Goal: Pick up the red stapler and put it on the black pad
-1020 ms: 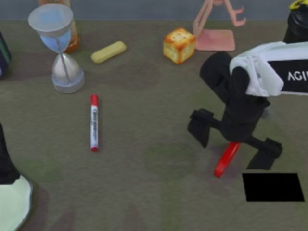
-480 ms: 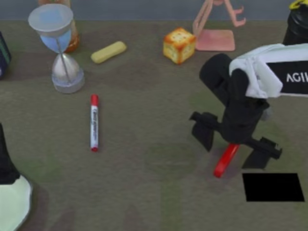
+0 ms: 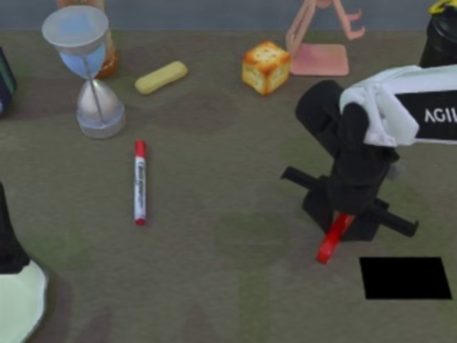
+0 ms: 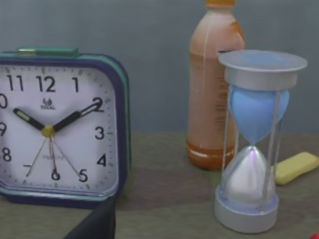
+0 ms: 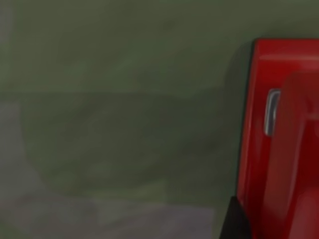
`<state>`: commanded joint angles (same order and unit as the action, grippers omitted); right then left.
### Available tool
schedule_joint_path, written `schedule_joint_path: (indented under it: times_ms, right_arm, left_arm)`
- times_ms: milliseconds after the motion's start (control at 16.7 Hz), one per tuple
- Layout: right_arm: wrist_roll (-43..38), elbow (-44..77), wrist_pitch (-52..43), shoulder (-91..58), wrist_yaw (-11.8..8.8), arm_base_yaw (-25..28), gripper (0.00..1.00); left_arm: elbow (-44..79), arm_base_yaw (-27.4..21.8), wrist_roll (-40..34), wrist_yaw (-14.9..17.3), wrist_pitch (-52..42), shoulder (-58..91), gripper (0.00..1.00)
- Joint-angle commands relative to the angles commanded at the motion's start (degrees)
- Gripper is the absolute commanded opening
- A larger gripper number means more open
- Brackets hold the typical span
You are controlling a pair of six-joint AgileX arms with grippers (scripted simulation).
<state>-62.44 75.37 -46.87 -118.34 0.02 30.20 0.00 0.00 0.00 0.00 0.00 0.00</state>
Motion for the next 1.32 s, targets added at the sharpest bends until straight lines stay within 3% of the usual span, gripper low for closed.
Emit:
schedule_joint_path:
  times_ms: [660,1080,1320]
  right_arm:
    - [-0.20,0.86,-0.93,0.29,0.00,-0.11,0.00]
    - [-0.11,11.48,-17.95,5.55,-0.05,0.24,0.00]
    - [0.22,13.61,-20.74,7.20,-0.05,0.29,0.00]
  left_arm:
    - [0.00,0.00,0.00,0.00,0.00,0.00,1.00]
    - [0.00,0.00,0.00,0.00,0.00,0.00,1.00]
    - [0.00,0.00,0.00,0.00,0.00,0.00,1.00]
